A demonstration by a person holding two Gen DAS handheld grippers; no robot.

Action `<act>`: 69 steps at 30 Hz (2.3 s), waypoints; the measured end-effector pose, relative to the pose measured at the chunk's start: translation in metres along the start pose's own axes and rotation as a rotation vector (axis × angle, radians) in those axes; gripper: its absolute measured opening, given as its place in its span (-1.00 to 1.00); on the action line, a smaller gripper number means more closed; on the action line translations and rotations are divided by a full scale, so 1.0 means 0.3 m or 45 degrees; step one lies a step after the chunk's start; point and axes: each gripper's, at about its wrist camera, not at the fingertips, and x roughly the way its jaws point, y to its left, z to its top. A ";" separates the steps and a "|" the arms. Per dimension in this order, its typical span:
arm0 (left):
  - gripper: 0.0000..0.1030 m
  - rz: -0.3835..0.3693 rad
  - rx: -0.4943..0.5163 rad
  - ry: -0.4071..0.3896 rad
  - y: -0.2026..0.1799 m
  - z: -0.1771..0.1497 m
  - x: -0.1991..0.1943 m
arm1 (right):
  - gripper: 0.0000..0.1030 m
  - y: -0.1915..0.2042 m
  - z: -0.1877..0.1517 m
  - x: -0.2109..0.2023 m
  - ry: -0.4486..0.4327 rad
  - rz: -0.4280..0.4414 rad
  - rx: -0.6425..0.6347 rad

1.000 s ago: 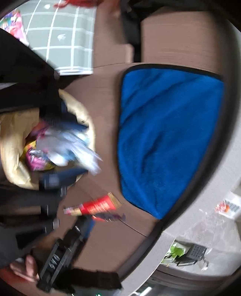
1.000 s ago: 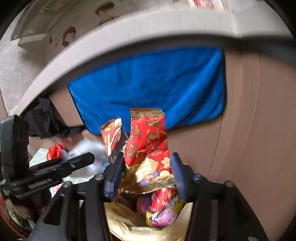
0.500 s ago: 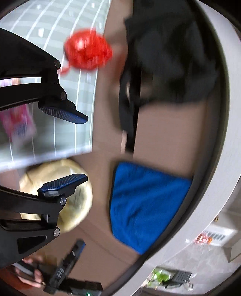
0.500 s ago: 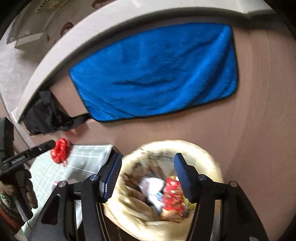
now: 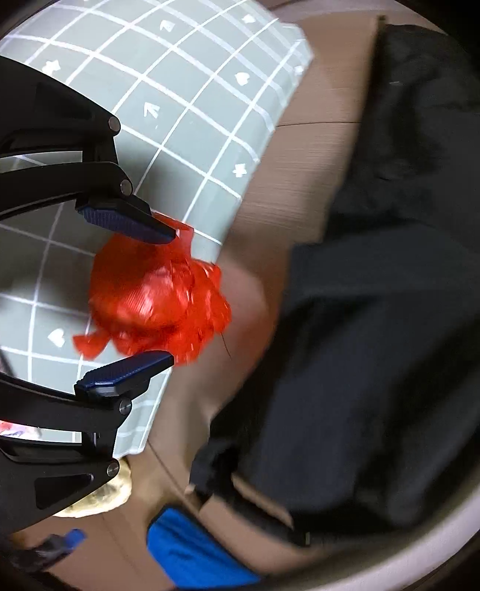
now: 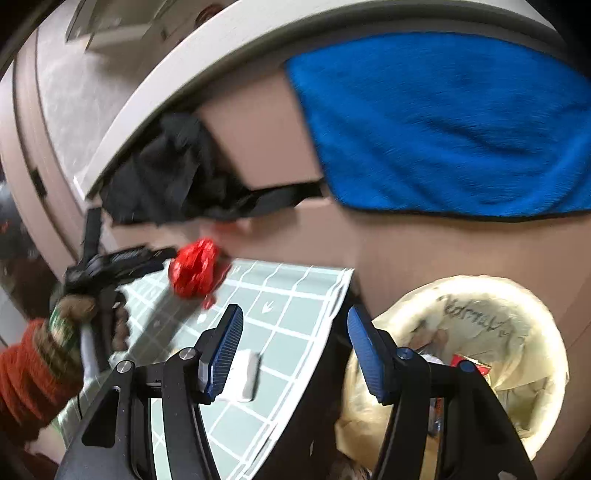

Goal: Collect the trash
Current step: 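Grasp the red plastic bag with the left tool, then grasp the pink tissue pack with the right tool and lift while the left tool holds the bag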

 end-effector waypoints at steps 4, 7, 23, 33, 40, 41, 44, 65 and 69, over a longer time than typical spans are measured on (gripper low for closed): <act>0.24 0.000 -0.053 0.077 0.027 0.001 0.088 | 0.10 0.069 -0.027 0.029 0.063 -0.005 -0.068; 0.24 -0.021 -0.071 0.100 0.036 -0.007 0.100 | 0.10 0.108 -0.042 0.049 0.110 -0.003 -0.105; -0.08 -0.074 0.151 0.056 0.096 -0.202 -0.388 | 0.10 0.223 -0.131 0.257 0.298 0.035 -0.169; -0.07 -0.037 0.054 -0.120 0.246 -0.285 -0.663 | 0.11 0.385 -0.267 0.271 0.457 0.218 -0.242; -0.07 -0.059 -0.014 -0.075 0.283 -0.330 -0.627 | 0.11 0.571 -0.287 0.175 0.356 0.132 -0.689; -0.07 -0.061 -0.021 -0.070 0.282 -0.334 -0.622 | 0.12 0.578 -0.275 0.184 0.355 0.128 -0.703; -0.07 -0.065 -0.021 -0.051 0.279 -0.349 -0.607 | 0.14 0.587 -0.243 0.236 0.371 0.160 -0.704; -0.07 0.003 0.038 -0.004 0.232 -0.359 -0.542 | -0.09 0.565 -0.189 0.377 0.363 0.120 -0.541; -0.07 0.017 0.114 -0.095 0.131 -0.333 -0.578 | -0.09 0.525 -0.115 0.260 0.266 0.148 -0.441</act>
